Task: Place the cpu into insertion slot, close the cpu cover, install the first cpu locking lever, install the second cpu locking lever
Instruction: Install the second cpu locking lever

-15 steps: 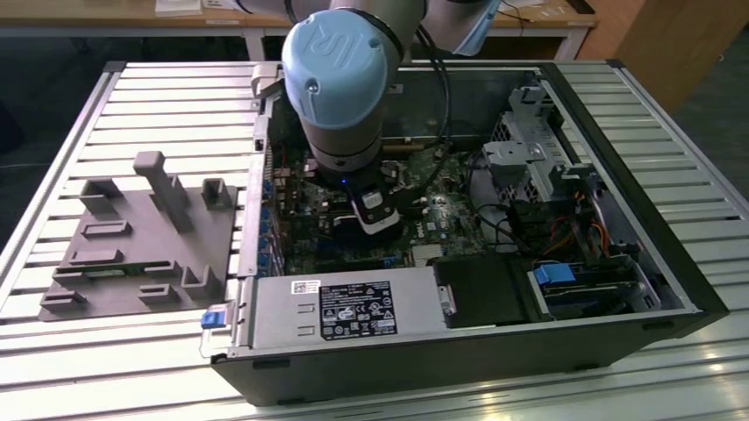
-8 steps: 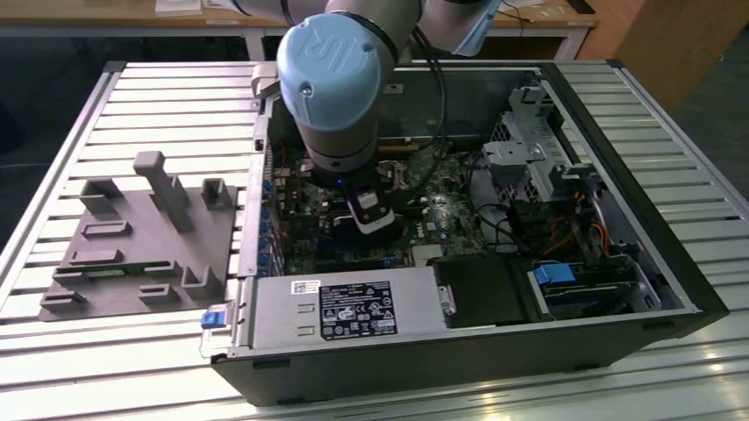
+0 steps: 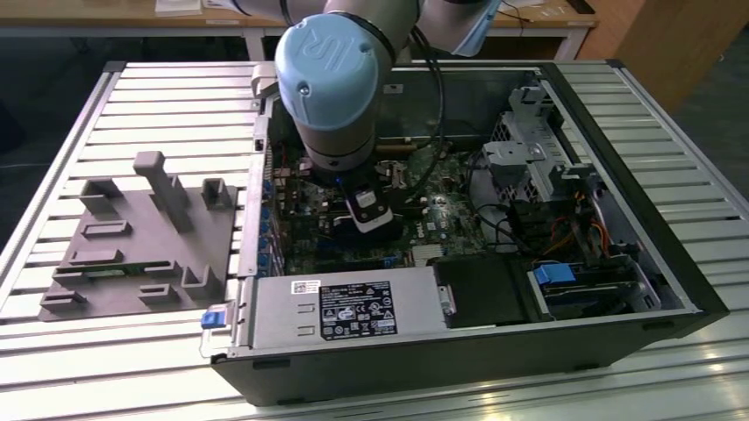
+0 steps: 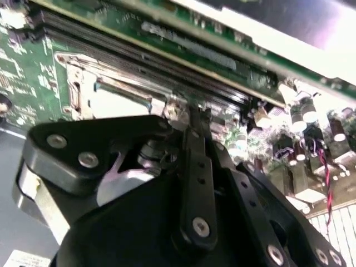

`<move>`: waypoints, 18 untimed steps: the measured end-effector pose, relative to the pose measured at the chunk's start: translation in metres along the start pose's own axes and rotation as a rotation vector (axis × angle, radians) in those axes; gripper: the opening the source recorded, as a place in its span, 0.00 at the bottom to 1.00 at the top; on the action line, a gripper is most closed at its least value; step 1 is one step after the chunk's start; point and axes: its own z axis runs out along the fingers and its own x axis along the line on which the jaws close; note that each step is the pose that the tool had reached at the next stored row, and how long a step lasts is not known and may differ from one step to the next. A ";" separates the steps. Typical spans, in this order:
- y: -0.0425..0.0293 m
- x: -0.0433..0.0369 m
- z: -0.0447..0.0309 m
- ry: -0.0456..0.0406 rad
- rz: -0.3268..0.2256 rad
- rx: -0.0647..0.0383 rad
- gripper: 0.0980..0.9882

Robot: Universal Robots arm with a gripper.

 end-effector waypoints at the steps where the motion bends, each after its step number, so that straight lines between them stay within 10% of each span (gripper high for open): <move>1: 0.0002 0.0000 -0.0006 0.0001 0.000 0.001 0.00; 11: 0.0094 -0.0003 -0.0214 -0.0016 -0.001 0.007 0.00; 18: 0.0135 -0.0022 -0.0302 -0.0108 -0.004 0.059 0.00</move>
